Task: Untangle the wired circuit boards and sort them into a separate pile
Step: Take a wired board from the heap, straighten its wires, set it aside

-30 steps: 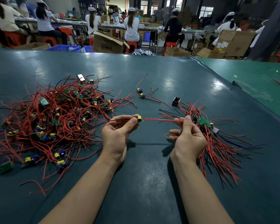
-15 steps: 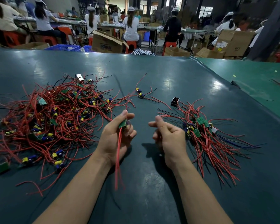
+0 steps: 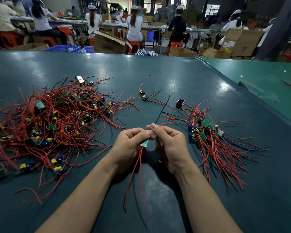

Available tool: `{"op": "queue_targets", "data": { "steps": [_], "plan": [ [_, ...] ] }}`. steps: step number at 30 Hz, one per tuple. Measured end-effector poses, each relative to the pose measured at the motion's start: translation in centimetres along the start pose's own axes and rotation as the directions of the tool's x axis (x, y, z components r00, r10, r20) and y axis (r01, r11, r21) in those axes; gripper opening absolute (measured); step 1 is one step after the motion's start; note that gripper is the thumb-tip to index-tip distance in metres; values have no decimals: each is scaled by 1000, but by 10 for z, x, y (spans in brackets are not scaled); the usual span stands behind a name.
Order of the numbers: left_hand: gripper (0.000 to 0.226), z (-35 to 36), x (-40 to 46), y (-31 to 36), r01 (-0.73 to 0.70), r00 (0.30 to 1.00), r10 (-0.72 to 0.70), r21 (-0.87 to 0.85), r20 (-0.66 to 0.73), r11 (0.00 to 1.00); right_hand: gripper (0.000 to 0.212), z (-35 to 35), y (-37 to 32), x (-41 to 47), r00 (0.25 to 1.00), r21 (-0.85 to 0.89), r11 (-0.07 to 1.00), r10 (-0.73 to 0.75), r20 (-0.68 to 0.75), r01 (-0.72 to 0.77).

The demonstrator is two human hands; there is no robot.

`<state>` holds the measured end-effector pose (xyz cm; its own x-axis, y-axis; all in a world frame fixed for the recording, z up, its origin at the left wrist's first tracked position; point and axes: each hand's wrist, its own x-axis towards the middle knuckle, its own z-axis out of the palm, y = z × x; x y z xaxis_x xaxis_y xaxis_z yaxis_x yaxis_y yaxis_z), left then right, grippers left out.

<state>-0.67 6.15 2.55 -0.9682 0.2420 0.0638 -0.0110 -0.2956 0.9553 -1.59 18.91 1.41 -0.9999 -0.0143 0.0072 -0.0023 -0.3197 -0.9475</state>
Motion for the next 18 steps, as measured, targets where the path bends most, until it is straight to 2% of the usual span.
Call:
{"op": "queue_targets", "data": {
  "steps": [3,7,10,13,16,18],
  "plan": [
    [19,-2,2,-2,5,1000,-6,-23,-26,1000,20,0,1,1,997,28,999,-23,-75,25],
    [21,-6,2,-2,56,998,-56,-49,0,997,20,-5,-3,5,987,148,988,-13,-159,37],
    [19,-7,1,0,77,996,-75,-64,38,995,19,-8,-3,6,987,193,981,-5,-158,36],
    [22,-7,1,-3,28,998,-30,-33,-56,999,26,-9,-2,5,998,110,994,28,-59,-22],
    [25,-3,1,-9,-69,992,89,198,-95,978,35,-6,1,2,999,-101,995,19,42,-15],
    [25,-2,1,-12,-97,987,128,279,-94,955,28,-5,3,0,997,-172,985,-13,73,26]
  ]
}}
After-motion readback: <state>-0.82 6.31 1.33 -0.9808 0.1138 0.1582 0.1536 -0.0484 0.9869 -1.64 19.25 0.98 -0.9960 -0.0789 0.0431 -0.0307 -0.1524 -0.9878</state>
